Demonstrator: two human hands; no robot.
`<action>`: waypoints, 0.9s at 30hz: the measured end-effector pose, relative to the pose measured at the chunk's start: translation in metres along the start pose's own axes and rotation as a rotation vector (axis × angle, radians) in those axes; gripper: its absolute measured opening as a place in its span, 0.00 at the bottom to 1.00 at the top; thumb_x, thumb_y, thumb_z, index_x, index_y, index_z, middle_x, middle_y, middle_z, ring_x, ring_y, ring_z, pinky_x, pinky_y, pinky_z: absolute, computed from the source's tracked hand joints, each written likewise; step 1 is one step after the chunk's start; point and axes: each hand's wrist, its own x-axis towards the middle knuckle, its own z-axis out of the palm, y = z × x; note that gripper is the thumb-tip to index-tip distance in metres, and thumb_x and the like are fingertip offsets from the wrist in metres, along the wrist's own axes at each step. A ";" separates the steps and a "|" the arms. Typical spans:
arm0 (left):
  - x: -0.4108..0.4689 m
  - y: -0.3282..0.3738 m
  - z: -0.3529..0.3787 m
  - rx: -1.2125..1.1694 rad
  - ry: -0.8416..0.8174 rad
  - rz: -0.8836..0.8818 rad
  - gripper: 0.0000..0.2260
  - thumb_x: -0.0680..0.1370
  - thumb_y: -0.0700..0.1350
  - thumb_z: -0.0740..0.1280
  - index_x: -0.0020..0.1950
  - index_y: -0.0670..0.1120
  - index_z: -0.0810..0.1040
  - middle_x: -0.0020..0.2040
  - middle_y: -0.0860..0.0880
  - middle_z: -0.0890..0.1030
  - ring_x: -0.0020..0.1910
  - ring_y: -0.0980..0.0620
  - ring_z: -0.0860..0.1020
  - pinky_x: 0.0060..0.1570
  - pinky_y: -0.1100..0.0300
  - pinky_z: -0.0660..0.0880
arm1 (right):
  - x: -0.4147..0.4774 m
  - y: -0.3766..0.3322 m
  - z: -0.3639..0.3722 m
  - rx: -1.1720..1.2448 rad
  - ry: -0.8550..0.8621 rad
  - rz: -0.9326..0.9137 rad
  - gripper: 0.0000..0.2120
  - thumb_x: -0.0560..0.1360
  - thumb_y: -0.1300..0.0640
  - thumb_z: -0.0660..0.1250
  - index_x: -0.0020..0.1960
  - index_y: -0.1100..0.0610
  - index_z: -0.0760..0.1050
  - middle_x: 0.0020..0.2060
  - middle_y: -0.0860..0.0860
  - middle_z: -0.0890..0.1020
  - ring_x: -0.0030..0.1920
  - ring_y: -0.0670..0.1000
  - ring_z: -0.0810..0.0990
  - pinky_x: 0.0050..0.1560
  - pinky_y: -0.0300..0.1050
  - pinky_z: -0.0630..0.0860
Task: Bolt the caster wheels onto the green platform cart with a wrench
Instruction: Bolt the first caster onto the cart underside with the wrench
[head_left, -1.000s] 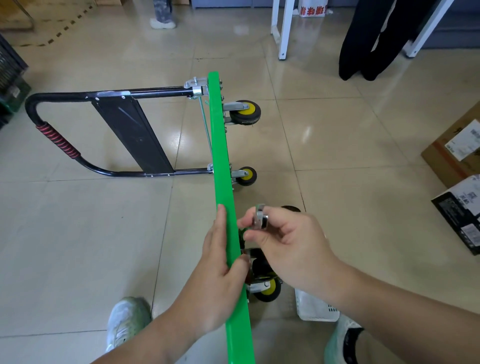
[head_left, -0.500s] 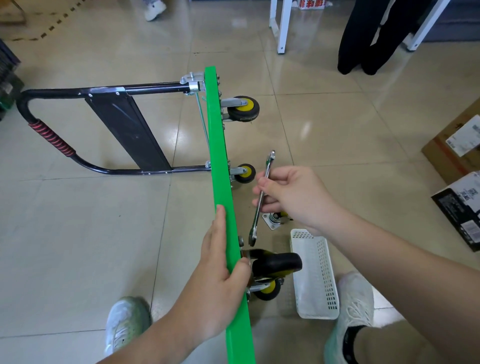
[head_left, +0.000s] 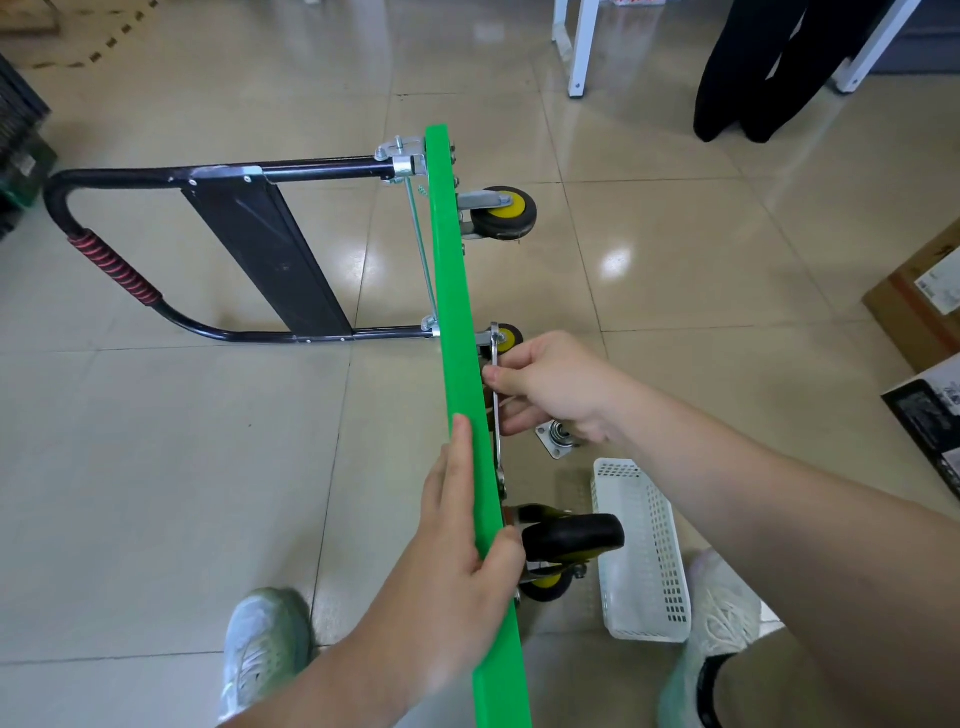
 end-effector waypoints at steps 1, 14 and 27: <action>0.000 0.000 0.000 0.000 -0.001 0.001 0.41 0.82 0.51 0.60 0.78 0.69 0.30 0.81 0.68 0.43 0.64 0.89 0.50 0.57 0.87 0.52 | -0.001 0.000 0.000 -0.007 0.000 -0.005 0.08 0.80 0.59 0.67 0.53 0.63 0.81 0.42 0.57 0.87 0.42 0.57 0.87 0.48 0.50 0.84; -0.002 0.006 0.000 -0.005 0.010 -0.005 0.41 0.84 0.45 0.61 0.80 0.64 0.31 0.80 0.62 0.50 0.58 0.90 0.57 0.51 0.88 0.54 | -0.063 0.012 0.017 0.125 0.228 -0.310 0.12 0.79 0.65 0.67 0.46 0.47 0.80 0.37 0.46 0.86 0.42 0.47 0.86 0.47 0.48 0.84; -0.001 0.005 0.003 -0.010 0.041 0.018 0.41 0.83 0.41 0.62 0.78 0.65 0.34 0.71 0.70 0.55 0.59 0.90 0.55 0.54 0.88 0.52 | -0.116 0.029 0.022 0.161 0.326 -0.678 0.09 0.73 0.66 0.73 0.48 0.54 0.84 0.45 0.50 0.87 0.48 0.46 0.85 0.54 0.41 0.80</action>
